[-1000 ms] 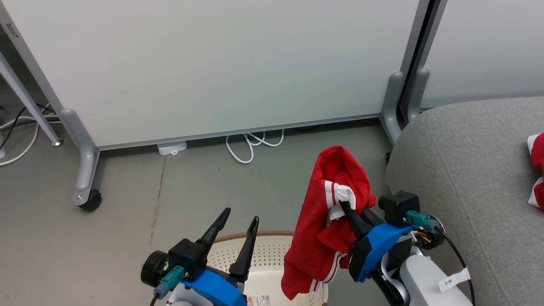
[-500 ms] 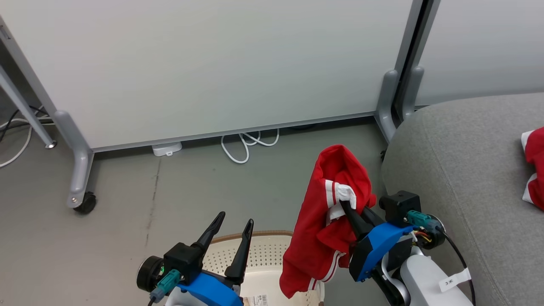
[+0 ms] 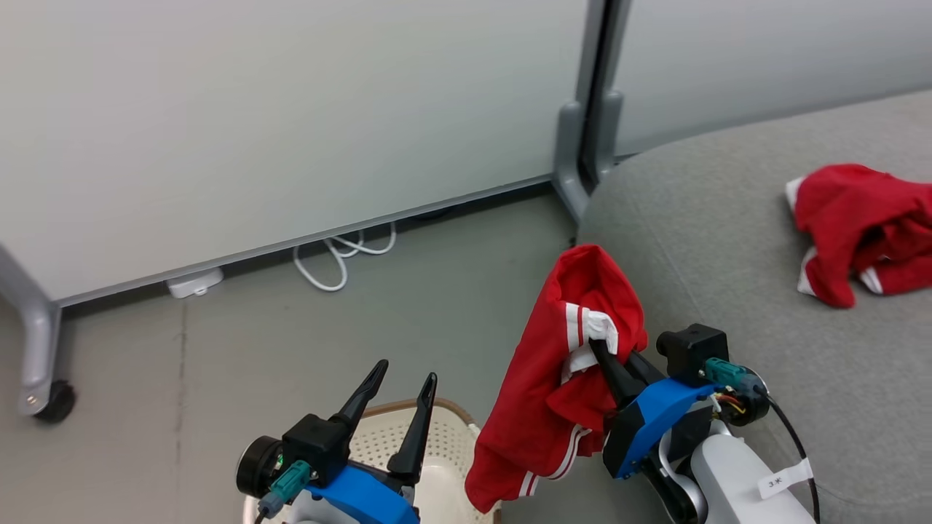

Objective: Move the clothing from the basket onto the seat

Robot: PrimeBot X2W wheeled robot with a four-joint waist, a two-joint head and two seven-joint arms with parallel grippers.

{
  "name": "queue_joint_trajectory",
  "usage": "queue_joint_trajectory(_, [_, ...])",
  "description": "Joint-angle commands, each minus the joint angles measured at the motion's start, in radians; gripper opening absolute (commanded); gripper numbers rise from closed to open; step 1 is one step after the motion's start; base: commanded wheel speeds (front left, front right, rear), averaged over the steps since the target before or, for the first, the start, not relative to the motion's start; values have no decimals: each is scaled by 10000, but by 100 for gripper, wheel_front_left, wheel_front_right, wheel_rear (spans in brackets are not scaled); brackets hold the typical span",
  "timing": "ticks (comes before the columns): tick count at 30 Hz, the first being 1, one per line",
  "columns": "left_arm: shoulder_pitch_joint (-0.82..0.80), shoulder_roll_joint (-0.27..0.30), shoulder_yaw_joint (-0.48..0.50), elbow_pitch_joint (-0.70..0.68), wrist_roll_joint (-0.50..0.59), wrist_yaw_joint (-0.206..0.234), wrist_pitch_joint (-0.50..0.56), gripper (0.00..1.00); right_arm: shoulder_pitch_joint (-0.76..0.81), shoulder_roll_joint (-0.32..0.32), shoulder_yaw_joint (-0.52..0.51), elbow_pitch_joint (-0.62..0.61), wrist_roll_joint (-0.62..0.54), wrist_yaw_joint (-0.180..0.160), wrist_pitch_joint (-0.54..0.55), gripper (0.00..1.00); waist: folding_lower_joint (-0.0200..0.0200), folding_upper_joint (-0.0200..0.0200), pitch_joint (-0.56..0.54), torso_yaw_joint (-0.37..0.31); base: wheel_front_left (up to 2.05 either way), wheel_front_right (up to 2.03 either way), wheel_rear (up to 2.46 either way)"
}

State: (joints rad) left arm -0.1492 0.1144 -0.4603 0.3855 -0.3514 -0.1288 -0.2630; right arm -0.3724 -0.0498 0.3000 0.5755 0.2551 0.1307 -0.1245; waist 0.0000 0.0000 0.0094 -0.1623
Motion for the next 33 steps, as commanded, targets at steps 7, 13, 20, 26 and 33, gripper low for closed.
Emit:
queue_joint_trajectory(7, [-117, 82, 111, -60, 85, -25, -26, 100, 90, -12, -93, -38, -52, 3, -84, 0, 0, 0, 185, -1380, 0, 0, 0])
queue_joint_trajectory(13, [-201, 185, 181, -125, 133, -25, -28, 100, 88, -12, -140, -68, -32, 3, -137, 0, 0, 0, 388, -2223, 0, 0, 0])
queue_joint_trajectory(20, [-226, 265, 308, -148, 188, -25, -26, 100, 157, -11, -300, -61, 41, 3, -232, 0, 0, 0, 545, -2868, 0, 0, 0])
queue_joint_trajectory(26, [-236, 268, 426, -151, 227, -25, -28, 100, 112, -9, -299, -41, 63, 3, -266, 0, 0, 0, 576, -3206, 0, 0, 0])
queue_joint_trajectory(33, [-230, 206, 357, -163, 259, -26, -28, 100, 96, -9, -304, -12, 39, 3, -244, 0, 0, 0, 533, -3333, 0, 0, 0])
